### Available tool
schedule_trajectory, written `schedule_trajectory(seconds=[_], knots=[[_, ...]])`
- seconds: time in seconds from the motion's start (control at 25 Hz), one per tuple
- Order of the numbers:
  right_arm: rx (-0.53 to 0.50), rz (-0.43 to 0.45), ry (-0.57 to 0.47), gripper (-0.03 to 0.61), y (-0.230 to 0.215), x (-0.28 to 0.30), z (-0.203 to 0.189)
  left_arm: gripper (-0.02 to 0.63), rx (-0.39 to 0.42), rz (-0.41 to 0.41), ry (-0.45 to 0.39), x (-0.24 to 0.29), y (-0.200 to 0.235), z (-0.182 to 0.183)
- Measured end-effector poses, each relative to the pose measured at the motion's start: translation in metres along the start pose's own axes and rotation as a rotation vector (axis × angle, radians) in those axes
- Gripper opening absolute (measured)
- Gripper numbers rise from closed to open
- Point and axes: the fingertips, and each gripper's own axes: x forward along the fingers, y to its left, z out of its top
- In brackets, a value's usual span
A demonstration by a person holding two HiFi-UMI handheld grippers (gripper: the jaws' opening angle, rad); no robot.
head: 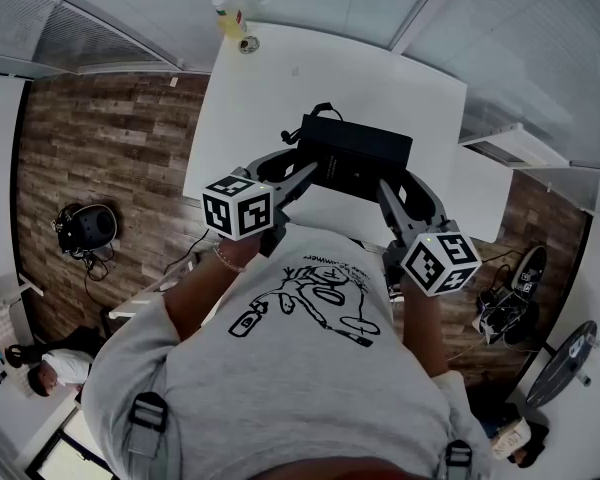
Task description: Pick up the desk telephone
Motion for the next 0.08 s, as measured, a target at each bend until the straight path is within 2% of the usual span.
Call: schedule_trajectory(seconds=[0.08], knots=[[0.001, 0.0, -0.001, 0.183, 0.0001, 0.0, 0.0001, 0.19, -0.003, -0.001, 0.001, 0.0, 0.0001, -0.0003]])
